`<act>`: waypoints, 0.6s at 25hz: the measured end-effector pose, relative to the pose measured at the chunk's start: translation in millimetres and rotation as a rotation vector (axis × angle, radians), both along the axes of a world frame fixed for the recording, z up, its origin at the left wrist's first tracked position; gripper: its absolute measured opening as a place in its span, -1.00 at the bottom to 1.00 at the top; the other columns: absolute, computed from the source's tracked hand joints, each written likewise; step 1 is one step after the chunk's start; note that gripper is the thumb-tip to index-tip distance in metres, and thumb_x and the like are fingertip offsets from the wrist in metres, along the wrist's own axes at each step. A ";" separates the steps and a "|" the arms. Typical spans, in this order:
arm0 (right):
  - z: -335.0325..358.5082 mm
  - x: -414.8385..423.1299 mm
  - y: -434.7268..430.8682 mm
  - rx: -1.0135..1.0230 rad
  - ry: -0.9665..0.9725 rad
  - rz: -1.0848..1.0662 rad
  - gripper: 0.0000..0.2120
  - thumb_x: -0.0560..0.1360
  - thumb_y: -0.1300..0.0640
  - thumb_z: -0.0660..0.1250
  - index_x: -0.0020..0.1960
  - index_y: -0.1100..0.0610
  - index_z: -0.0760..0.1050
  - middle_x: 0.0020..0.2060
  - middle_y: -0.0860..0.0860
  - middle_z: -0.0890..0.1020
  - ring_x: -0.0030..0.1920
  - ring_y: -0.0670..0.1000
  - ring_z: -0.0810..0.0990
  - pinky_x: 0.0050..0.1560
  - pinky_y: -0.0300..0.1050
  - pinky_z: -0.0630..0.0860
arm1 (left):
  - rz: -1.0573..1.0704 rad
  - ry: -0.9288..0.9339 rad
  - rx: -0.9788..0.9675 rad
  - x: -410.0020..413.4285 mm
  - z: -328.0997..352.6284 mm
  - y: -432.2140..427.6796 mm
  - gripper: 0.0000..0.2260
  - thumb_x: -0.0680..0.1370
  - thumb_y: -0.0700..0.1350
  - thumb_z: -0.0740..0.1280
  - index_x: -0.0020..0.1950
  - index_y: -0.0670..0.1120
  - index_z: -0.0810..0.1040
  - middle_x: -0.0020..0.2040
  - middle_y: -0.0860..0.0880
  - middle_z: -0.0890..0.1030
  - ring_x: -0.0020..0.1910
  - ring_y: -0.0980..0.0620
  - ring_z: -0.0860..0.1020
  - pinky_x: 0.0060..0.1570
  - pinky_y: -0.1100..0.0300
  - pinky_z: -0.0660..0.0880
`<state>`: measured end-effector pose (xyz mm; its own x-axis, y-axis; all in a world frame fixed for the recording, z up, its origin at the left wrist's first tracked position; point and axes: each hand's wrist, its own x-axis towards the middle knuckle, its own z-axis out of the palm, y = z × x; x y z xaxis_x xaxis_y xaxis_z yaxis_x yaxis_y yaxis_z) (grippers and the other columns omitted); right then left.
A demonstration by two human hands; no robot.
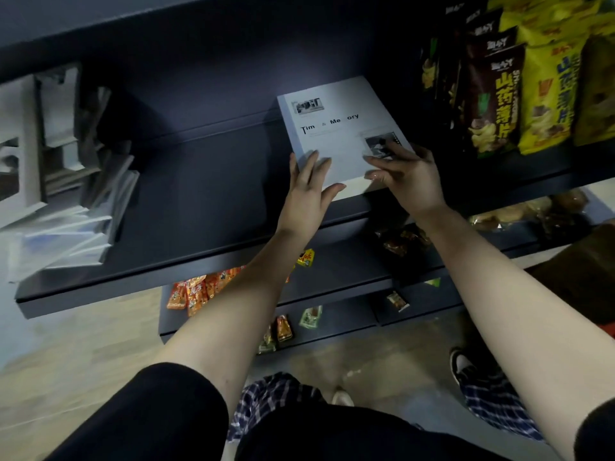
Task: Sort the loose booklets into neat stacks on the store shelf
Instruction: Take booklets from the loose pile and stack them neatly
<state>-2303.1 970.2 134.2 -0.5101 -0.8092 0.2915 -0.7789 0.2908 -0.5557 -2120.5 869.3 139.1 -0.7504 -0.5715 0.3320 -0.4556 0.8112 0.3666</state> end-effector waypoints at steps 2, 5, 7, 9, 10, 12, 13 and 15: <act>3.0 1.4 0.6 0.026 -0.007 0.011 -0.72 0.41 -0.13 0.33 0.12 -0.19 0.56 0.34 -0.07 0.45 0.42 -0.01 0.28 0.37 -0.31 0.00 | 0.006 -0.064 0.045 2.1 1.8 -1.8 -0.42 0.61 0.18 -0.03 0.46 -0.20 0.29 0.48 -0.29 0.20 0.49 -0.29 0.06 0.49 -0.12 -0.09; 21.6 -0.8 -1.0 0.111 -0.036 0.021 -0.75 0.45 -0.07 0.35 0.13 -0.22 0.52 0.35 -0.06 0.45 0.40 0.00 0.32 0.40 -0.11 0.19 | 0.014 -0.045 -0.073 -0.1 -1.8 3.1 -0.36 0.60 0.21 -0.07 0.32 -0.26 0.46 0.33 -0.31 0.43 0.39 -0.38 0.26 0.39 -0.23 0.19; 36.9 6.1 -4.5 0.243 0.045 0.003 -0.69 0.49 -0.05 0.31 0.23 -0.14 0.51 0.39 0.03 0.39 0.41 0.11 0.29 0.42 0.01 0.18 | 0.033 -0.032 -0.102 0.7 5.9 5.0 -0.41 0.61 0.18 0.01 0.26 -0.28 0.51 0.27 -0.28 0.49 0.36 -0.32 0.31 0.32 -0.28 0.28; 48.4 21.2 -3.5 0.348 0.125 -0.036 -0.61 0.53 -0.01 0.25 0.35 -0.15 0.38 0.45 0.06 0.27 0.46 0.25 0.09 0.43 0.25 0.01 | 0.049 -0.085 -0.148 1.1 19.8 8.8 -0.47 0.56 0.15 0.07 0.27 -0.23 0.52 0.28 -0.23 0.50 0.33 -0.29 0.35 0.36 -0.21 0.26; 51.8 29.9 -2.5 0.359 0.130 -0.052 -0.55 0.54 0.04 0.23 0.40 -0.17 0.29 0.47 0.05 0.21 0.47 0.28 0.00 0.40 0.33 -0.04 | 0.065 -0.170 -0.157 2.1 30.7 11.0 -0.49 0.56 0.16 0.08 0.28 -0.17 0.52 0.30 -0.18 0.50 0.35 -0.26 0.33 0.40 -0.17 0.18; 55.9 48.4 -4.9 0.326 0.117 -0.063 -0.45 0.52 0.11 0.20 0.45 -0.19 0.16 0.49 0.04 0.14 0.48 0.27 -0.07 0.37 0.39 -0.02 | 0.087 -0.269 -0.184 7.0 49.6 7.7 -0.58 0.59 0.13 0.09 0.28 -0.07 0.52 0.34 -0.08 0.47 0.41 -0.17 0.26 0.45 -0.13 -0.04; 60.1 59.1 -8.0 0.306 0.098 -0.052 -0.42 0.51 0.13 0.19 0.47 -0.18 0.12 0.49 0.04 0.13 0.49 0.26 -0.08 0.38 0.37 0.02 | 0.097 -0.268 -0.196 12.2 58.9 5.2 -0.61 0.60 0.11 0.09 0.28 -0.05 0.52 0.36 -0.06 0.44 0.42 -0.14 0.23 0.46 -0.12 -0.11; 71.6 78.6 -22.2 0.235 0.062 0.011 -0.38 0.49 0.14 0.19 0.49 -0.15 0.07 0.51 0.06 0.09 0.50 0.24 -0.10 0.41 0.34 0.02 | 0.154 -0.257 -0.250 35.2 74.2 -0.1 -0.63 0.60 0.07 0.10 0.31 -0.05 0.49 0.41 -0.08 0.37 0.44 -0.14 0.21 0.47 -0.09 -0.15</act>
